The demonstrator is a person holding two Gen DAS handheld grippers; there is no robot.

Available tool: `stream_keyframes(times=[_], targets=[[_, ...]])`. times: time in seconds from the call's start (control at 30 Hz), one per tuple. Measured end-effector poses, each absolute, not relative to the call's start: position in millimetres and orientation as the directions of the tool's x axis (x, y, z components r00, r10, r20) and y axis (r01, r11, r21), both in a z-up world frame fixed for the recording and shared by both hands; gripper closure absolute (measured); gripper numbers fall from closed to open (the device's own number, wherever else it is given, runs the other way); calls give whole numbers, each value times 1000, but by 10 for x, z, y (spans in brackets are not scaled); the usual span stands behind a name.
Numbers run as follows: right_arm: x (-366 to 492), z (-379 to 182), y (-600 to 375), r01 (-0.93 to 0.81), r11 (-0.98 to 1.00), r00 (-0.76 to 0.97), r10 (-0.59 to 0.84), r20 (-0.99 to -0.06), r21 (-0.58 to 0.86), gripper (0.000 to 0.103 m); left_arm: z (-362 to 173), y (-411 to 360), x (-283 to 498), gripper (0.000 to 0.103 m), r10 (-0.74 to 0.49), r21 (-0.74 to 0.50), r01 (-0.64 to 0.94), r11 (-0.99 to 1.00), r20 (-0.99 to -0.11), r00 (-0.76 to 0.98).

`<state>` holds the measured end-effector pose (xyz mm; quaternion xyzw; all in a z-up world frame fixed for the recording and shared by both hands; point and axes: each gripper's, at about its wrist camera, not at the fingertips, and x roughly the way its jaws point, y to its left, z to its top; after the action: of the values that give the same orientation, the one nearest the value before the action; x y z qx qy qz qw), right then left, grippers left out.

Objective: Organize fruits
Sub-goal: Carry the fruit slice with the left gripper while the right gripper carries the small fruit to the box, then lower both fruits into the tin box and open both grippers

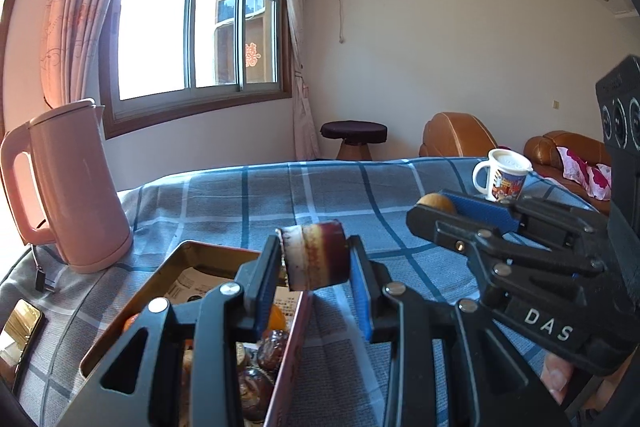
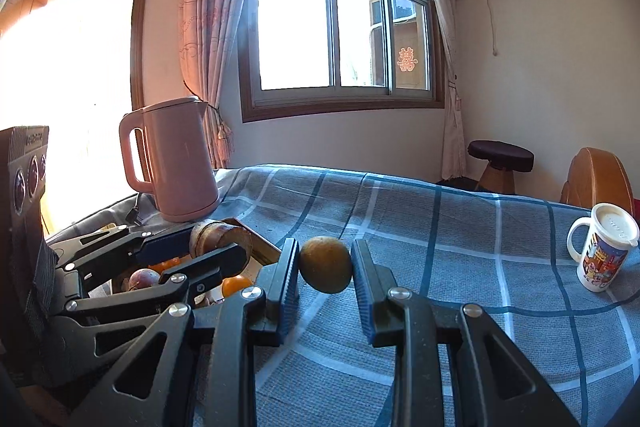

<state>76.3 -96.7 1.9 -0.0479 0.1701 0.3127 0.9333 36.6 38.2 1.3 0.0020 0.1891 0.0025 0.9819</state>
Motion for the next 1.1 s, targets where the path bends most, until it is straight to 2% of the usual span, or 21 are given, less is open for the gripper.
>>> stream_keyframes(times=[0.43, 1.1], targets=[[657, -1, -509, -680, 733, 678, 640, -363, 22, 74, 12, 892, 202, 68, 110, 9, -116, 993, -395, 912], [645, -91, -113, -721, 693, 623, 666, -411, 29, 74, -78, 1280, 119, 68, 169, -3, -190, 982, -442, 881]])
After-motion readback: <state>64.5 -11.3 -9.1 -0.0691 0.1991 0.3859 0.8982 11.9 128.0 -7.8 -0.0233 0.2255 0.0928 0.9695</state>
